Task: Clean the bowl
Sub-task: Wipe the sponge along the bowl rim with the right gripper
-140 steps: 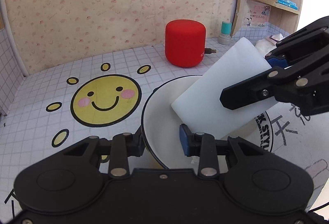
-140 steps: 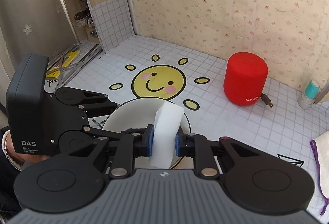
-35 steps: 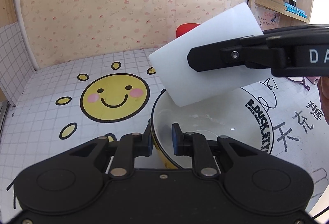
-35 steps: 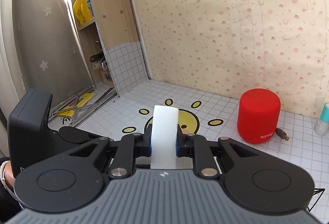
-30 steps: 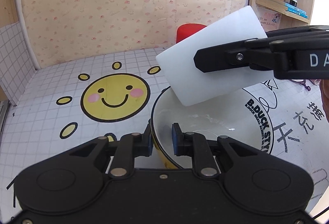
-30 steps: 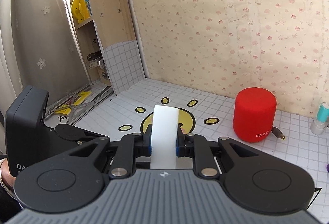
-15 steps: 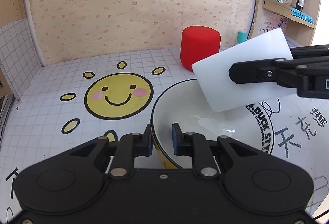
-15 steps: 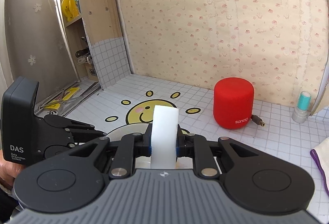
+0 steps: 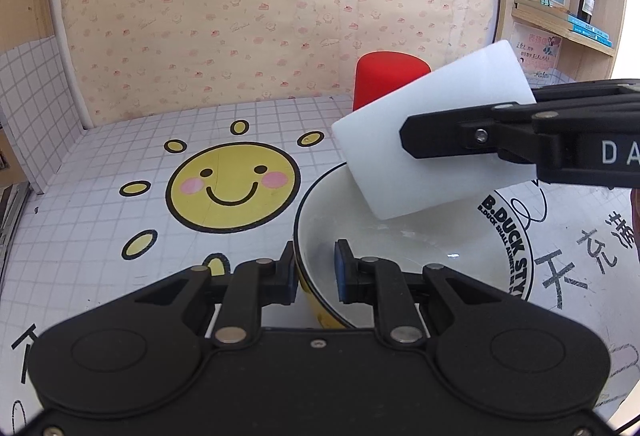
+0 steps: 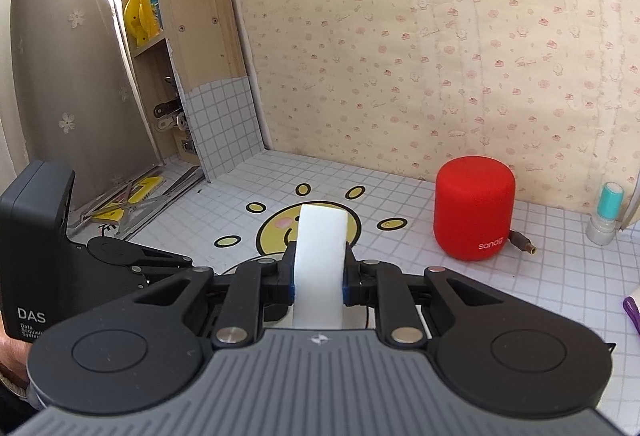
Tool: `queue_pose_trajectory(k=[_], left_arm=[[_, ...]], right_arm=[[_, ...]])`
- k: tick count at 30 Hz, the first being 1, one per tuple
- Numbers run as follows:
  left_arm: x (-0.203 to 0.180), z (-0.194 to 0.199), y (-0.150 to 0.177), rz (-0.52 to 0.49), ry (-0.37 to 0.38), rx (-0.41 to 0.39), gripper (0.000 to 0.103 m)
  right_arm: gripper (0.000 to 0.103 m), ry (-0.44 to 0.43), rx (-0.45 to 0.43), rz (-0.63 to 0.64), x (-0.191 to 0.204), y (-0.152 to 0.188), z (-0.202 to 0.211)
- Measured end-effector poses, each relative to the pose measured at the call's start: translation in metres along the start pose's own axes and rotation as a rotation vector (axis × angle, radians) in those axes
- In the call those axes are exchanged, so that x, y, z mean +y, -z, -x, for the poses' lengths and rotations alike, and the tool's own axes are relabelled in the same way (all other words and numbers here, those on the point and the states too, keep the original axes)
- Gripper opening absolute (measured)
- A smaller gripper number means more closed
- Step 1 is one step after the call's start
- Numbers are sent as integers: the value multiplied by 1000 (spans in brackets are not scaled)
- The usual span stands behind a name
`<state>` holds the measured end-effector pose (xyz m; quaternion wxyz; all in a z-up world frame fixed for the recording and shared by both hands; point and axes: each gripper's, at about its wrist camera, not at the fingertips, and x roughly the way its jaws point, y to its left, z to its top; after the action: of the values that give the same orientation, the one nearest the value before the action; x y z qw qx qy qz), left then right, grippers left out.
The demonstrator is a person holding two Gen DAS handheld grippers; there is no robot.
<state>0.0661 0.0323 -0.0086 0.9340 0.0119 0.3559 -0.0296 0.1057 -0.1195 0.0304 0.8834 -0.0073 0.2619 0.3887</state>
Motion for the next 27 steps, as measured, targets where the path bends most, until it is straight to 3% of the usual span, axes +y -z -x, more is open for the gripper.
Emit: queue_pose_trajectory(k=[13,27], left_arm=[[-2,0,-1,7,-8,-2,19],[-7,1,0,12,-35,-8,20]], right_arm=[[21,-64,4,20,16,-6,-9],[20,32,0,-11,2,2,1]])
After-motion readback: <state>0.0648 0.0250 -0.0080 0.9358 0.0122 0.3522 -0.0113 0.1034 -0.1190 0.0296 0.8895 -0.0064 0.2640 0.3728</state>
